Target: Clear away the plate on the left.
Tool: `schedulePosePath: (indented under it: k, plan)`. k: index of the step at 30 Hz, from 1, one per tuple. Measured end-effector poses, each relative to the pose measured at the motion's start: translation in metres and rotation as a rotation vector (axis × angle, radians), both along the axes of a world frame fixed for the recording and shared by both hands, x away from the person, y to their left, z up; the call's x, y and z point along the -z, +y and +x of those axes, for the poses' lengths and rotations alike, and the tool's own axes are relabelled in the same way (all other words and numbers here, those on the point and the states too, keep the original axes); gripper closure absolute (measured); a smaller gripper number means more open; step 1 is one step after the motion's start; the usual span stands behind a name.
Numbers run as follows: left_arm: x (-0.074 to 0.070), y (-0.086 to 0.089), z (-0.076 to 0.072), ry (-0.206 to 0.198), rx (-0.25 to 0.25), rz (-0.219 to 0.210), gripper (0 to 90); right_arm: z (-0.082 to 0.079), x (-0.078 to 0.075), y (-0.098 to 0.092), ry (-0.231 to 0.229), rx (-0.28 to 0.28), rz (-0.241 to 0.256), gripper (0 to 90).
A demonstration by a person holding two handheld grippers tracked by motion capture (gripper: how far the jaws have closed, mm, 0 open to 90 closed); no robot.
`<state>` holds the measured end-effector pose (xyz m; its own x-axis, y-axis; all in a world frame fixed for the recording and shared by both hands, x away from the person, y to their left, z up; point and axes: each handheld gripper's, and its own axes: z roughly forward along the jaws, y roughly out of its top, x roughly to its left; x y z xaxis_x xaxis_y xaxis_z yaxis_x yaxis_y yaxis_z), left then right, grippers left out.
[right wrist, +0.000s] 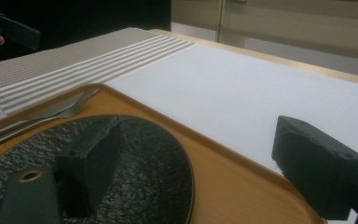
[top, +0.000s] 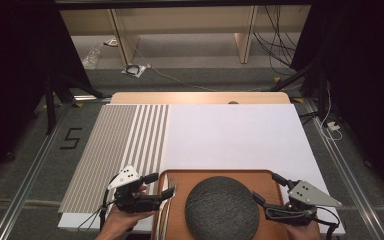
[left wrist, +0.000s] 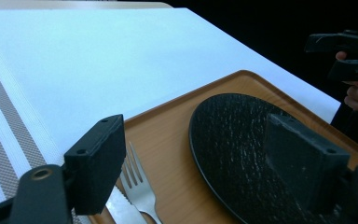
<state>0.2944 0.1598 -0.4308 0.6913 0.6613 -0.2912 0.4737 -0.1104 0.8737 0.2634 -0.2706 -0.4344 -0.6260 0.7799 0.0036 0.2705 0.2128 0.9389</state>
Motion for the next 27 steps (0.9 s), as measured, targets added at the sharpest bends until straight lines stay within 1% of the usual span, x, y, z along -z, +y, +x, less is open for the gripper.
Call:
schedulePosePath:
  k: [3, 5, 9, 12, 13, 15, 17, 21, 24, 27]
  plan:
    - [0.001, 0.001, 0.0, -0.016, 0.0, -0.009, 20.0, 0.0, 0.0, 0.0, -0.003, -0.001, 0.001, 17.1]
    - [0.001, 0.003, -0.001, -0.033, 0.001, -0.005, 19.4, 0.0, 0.0, 0.0, -0.005, 0.0, 0.002, 17.1]
    - [0.002, 0.005, -0.002, -0.053, 0.007, -0.017, 18.4, 0.0, 0.0, -0.001, -0.007, 0.001, 0.001, 17.1]
    - [0.004, 0.006, -0.002, -0.065, 0.009, -0.009, 16.9, -0.001, -0.001, -0.001, -0.007, 0.003, 0.001, 17.1]
    - [0.004, 0.006, -0.003, -0.071, 0.01, 0.001, 16.8, -0.001, -0.001, 0.0, -0.009, 0.002, 0.001, 17.1]
    - [0.005, 0.006, -0.003, -0.086, 0.001, 0.007, 16.7, -0.001, -0.001, 0.0, -0.008, 0.002, 0.0, 17.0]
    - [0.005, 0.008, -0.003, -0.092, -0.001, -0.003, 16.7, -0.001, -0.001, 0.001, -0.009, -0.001, -0.002, 17.1]
    - [0.005, 0.01, -0.003, -0.098, -0.01, -0.003, 16.4, -0.001, -0.001, 0.001, -0.01, -0.001, -0.001, 17.1]
    - [0.005, 0.011, -0.003, -0.116, -0.014, -0.004, 16.4, -0.001, -0.001, 0.001, -0.011, -0.001, -0.001, 17.0]
    - [0.005, 0.011, -0.003, -0.125, -0.018, -0.001, 16.4, -0.001, -0.001, 0.0, -0.01, 0.0, -0.001, 17.0]
